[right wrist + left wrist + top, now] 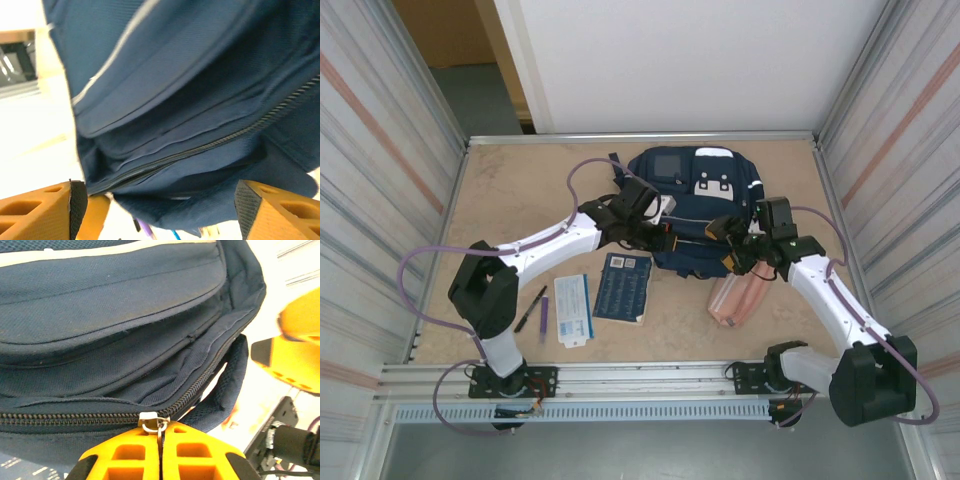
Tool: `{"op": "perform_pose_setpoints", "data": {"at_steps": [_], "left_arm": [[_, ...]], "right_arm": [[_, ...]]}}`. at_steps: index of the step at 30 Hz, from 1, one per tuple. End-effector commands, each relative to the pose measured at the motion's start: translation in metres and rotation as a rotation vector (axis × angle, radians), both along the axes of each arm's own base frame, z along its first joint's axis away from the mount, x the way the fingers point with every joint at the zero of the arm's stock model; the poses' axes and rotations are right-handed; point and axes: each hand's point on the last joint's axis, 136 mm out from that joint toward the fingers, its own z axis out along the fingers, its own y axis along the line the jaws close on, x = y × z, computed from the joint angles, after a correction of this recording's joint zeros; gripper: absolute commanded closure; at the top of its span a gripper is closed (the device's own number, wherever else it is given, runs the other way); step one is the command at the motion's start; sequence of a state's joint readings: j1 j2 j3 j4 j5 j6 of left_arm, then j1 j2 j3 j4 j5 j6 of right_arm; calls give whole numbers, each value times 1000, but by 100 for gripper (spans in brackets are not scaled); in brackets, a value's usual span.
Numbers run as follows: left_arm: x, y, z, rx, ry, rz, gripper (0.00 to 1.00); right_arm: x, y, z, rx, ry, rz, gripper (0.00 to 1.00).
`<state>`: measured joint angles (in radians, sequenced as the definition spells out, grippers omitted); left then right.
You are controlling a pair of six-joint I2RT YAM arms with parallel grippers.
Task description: Pack the student bag
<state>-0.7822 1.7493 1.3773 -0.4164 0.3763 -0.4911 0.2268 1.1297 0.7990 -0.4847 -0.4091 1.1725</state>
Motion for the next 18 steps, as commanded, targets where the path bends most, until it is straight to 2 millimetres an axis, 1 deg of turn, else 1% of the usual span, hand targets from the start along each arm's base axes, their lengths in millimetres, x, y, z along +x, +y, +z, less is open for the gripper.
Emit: {"op": "perform_pose_setpoints", "data": {"at_steps": [1, 4, 7, 8, 10, 11, 12, 13, 15, 17, 18], "left_arm": [[1, -13, 20, -97, -2, -26, 100], [-5, -15, 11, -75, -12, -52, 100], [-12, -18, 7, -87, 13, -63, 100], [-14, -17, 5, -85, 11, -59, 100], [-14, -14, 4, -76, -5, -55, 100], [-15, -12, 3, -67, -10, -54, 100], [-14, -10, 2, -59, -12, -51, 100], [-14, -7, 2, -49, -13, -50, 100], [-11, 4, 3, -24, -27, -41, 100], [-3, 28, 2, 35, -69, -1, 100], [2, 40, 1, 64, -87, 24, 100]], "right_arm": [[-7, -2, -11, -34, 118, -92, 21], [2, 13, -16, -11, 112, -51, 22], [13, 21, -23, 7, 150, -35, 24], [16, 26, -24, 22, 159, -22, 26], [20, 33, -26, 26, 171, 2, 34], [22, 35, -26, 17, 166, 15, 43], [24, 35, -26, 6, 156, 22, 54], [25, 32, -25, -13, 144, 21, 69], [29, 25, -21, -57, 114, 17, 82], [32, 19, -14, -92, 88, 17, 99], [34, 17, -10, -117, 58, 49, 100]]}}
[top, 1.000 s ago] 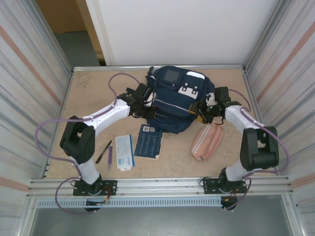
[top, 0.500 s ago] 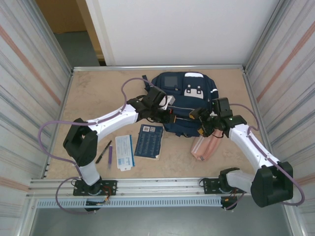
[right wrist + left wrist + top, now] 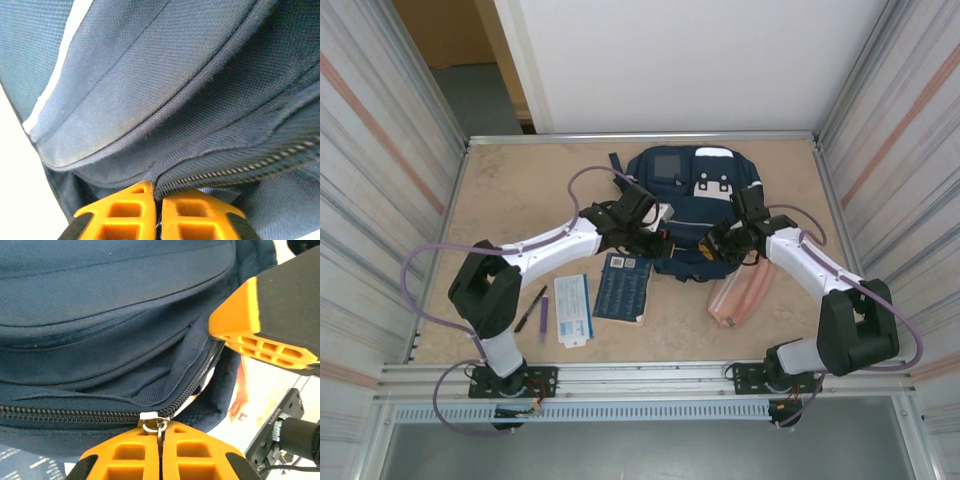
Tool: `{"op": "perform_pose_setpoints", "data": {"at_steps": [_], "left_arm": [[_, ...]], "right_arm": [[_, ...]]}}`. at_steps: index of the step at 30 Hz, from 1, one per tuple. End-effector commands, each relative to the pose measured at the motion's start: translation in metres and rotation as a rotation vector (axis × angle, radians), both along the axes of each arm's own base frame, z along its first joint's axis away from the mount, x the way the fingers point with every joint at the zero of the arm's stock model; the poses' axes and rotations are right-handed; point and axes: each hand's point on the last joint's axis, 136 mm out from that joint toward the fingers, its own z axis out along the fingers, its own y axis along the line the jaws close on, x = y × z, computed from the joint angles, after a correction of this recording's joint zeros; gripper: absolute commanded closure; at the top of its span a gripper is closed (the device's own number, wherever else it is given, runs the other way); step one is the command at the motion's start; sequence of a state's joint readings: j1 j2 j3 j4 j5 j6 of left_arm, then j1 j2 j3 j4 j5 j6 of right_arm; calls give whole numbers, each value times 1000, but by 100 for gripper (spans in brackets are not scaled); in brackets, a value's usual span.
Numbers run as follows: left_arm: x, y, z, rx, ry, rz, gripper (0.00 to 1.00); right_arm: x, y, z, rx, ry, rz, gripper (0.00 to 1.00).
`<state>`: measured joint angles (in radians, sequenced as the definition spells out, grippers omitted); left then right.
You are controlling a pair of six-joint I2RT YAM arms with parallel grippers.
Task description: Pack the student bag
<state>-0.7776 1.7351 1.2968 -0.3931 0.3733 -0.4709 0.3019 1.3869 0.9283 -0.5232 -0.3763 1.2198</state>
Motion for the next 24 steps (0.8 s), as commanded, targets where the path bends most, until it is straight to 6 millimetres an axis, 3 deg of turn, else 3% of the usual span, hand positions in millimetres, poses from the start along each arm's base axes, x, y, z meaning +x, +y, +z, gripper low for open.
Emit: {"op": "perform_pose_setpoints", "data": {"at_steps": [1, 5, 10, 12, 13, 14, 15, 17, 20, 22, 24], "left_arm": [[15, 44, 22, 64, -124, 63, 100], [23, 84, 12, 139, -145, 99, 100], [41, 113, -8, 185, -158, 132, 100], [45, 114, -13, 195, -159, 134, 100], [42, 106, -10, 170, -135, 116, 100], [38, 97, -5, 151, -123, 100, 100], [35, 86, 1, 140, -136, 90, 100], [25, 58, 12, 132, -184, 67, 100], [16, 17, 28, 64, -210, 66, 100], [15, -1, 31, 33, -218, 81, 100], [18, -12, 31, 20, -237, 103, 100]], "right_arm": [[18, -8, 28, -77, -136, 58, 100], [31, -13, 52, -146, -233, 148, 100], [44, -17, 73, -154, -279, 257, 100], [48, -19, 74, -136, -274, 257, 100], [51, -21, 72, -142, -271, 252, 93], [54, -23, 70, -161, -274, 249, 67], [57, -29, 64, -199, -262, 242, 51], [54, -36, 51, -223, -187, 229, 46], [38, -30, 40, -158, -77, 181, 42], [25, -28, 39, -132, -24, 120, 40], [9, -42, 44, -242, 5, 48, 36]]}}
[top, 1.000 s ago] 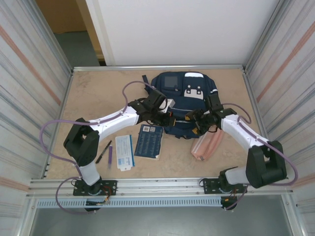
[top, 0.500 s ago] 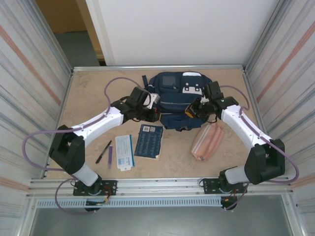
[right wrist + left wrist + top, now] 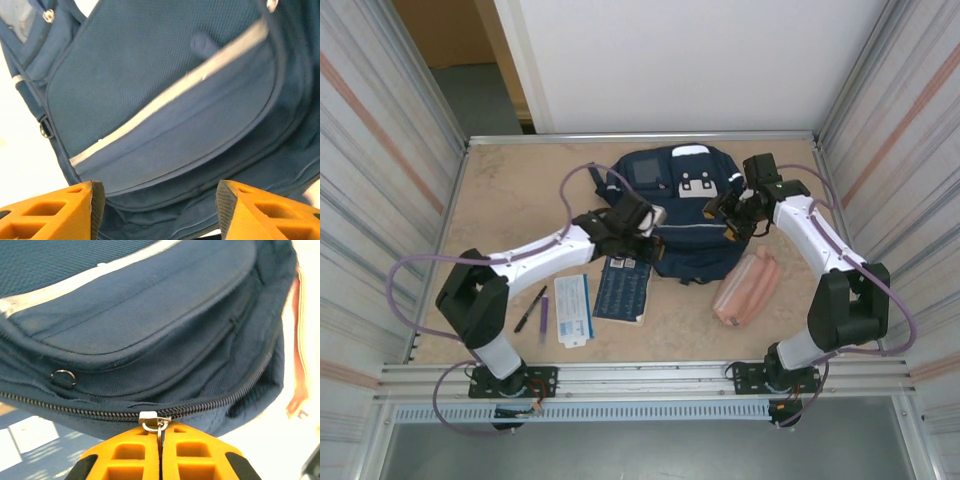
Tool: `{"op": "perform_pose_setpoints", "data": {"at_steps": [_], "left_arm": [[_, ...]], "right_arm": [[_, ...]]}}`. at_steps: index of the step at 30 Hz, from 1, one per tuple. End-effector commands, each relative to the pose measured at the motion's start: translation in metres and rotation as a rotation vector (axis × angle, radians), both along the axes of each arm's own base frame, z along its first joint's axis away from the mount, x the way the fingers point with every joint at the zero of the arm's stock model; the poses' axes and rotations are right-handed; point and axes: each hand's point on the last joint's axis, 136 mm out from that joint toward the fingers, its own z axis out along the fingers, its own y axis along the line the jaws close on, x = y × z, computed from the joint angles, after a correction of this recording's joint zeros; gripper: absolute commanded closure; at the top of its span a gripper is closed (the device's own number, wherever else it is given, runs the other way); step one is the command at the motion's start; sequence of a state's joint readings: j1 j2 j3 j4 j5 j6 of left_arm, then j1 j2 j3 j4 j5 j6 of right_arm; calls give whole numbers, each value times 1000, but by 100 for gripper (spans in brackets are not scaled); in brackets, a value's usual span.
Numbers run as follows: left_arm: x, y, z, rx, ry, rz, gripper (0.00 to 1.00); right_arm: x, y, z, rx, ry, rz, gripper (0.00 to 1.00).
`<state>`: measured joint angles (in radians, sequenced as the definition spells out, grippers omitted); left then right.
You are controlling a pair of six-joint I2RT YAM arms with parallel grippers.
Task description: Pack the student bag
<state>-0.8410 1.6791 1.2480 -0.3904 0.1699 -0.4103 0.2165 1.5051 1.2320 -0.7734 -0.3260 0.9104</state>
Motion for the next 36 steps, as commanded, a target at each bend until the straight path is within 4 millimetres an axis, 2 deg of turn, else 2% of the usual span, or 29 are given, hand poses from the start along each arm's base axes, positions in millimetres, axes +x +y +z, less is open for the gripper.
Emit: {"op": "perform_pose_setpoints", "data": {"at_steps": [1, 3, 6, 9, 14, 16, 18, 21, 23, 25, 26, 30, 32, 36], "left_arm": [[23, -25, 33, -107, -90, 84, 100], [22, -32, 33, -121, -90, 77, 100], [16, -38, 38, -136, -107, 46, 100], [12, -40, 39, -149, -117, 30, 100], [7, -43, 38, -177, -113, 8, 100], [5, -45, 36, -185, -108, -3, 100], [2, -44, 37, -188, -101, -11, 100], [-1, -36, 43, -183, -114, -3, 100], [1, -24, 45, -157, -145, 25, 100], [4, -10, 45, -113, -166, 42, 100], [6, -1, 43, -86, -169, 50, 100], [23, 39, 28, -2, -214, 109, 100], [36, 60, 17, 28, -222, 148, 100], [57, 93, 3, 48, -240, 220, 100]], "right_arm": [[-35, -23, 8, -161, 64, -145, 28], [-52, -36, 18, -279, 38, -225, 1], [-67, -32, 11, -240, 69, -326, 0], [-67, -20, -9, -184, 132, -345, 0], [-59, 25, -39, -77, 230, -291, 8], [-53, 37, -47, -67, 242, -272, 11], [-48, 38, -53, -106, 254, -260, 20], [-47, 44, -56, -136, 255, -228, 50], [-47, 44, -53, -155, 230, -225, 78], [-46, 42, -48, -168, 204, -225, 93], [-45, 42, -45, -168, 190, -217, 97], [-39, 44, -25, -176, 145, -146, 100], [-40, 37, -11, -214, 128, -131, 100], [-34, 37, 16, -204, 39, -104, 100]]}}
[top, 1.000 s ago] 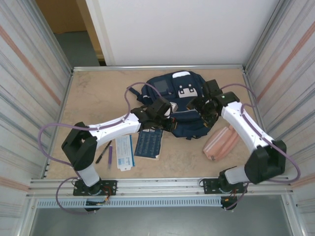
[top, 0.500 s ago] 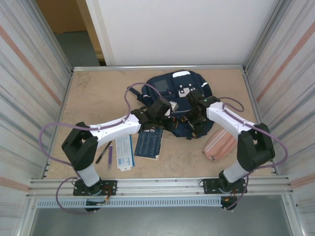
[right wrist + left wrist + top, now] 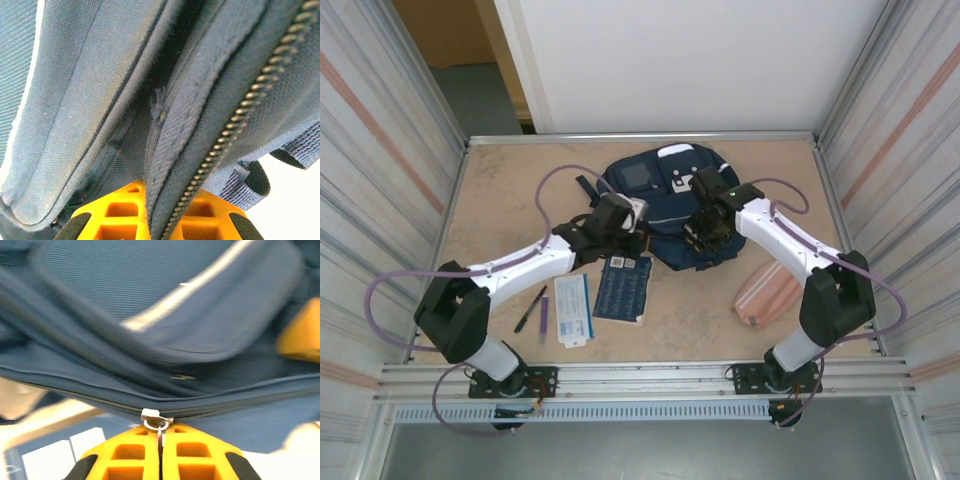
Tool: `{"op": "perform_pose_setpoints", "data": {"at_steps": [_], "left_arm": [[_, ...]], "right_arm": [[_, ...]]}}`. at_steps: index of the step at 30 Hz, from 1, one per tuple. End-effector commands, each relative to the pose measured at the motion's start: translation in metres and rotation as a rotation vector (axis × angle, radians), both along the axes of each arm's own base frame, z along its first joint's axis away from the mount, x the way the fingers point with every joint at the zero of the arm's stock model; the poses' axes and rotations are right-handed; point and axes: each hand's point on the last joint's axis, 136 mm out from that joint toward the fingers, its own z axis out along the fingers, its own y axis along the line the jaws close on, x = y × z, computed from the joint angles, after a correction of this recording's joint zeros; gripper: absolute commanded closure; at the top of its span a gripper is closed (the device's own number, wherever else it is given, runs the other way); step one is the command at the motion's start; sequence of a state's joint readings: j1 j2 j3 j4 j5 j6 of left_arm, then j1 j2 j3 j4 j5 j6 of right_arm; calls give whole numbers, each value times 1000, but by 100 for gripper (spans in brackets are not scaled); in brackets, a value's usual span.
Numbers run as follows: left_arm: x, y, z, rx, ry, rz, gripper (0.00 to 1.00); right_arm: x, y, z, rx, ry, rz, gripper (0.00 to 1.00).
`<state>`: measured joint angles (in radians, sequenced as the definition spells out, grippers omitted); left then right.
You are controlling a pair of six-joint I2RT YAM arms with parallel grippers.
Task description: Pack the student bag
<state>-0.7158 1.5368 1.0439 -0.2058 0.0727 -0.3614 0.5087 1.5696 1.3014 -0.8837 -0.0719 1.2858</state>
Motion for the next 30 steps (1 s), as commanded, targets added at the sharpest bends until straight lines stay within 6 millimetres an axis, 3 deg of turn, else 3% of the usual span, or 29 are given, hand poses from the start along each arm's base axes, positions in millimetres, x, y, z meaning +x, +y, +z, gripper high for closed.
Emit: {"op": "perform_pose_setpoints", "data": {"at_steps": [1, 8, 12, 14, 15, 16, 19, 24, 30], "left_arm": [[23, 40, -5, 66, -71, 94, 100], [66, 89, -41, 117, 15, 223, 100], [79, 102, -58, 128, 105, 273, 100], [81, 113, -64, 161, 120, 322, 92], [81, 115, -63, 150, 125, 329, 83], [79, 115, -61, 127, 129, 330, 74], [69, 119, -43, 74, 105, 339, 61], [40, 123, -8, 13, 80, 313, 50], [-2, 108, 5, -86, 167, 213, 44]], "right_arm": [[1, -12, 38, -41, -101, 72, 100], [7, 15, 74, 73, -211, 227, 100], [7, 18, 76, 83, -232, 256, 100], [6, 15, 71, 70, -222, 247, 97], [6, 15, 68, 67, -221, 252, 96], [5, 16, 64, 66, -218, 258, 95], [5, 22, 49, 93, -197, 273, 85], [-7, 75, 40, 337, -187, 398, 56], [-7, 62, 39, 215, -260, 510, 44]]}}
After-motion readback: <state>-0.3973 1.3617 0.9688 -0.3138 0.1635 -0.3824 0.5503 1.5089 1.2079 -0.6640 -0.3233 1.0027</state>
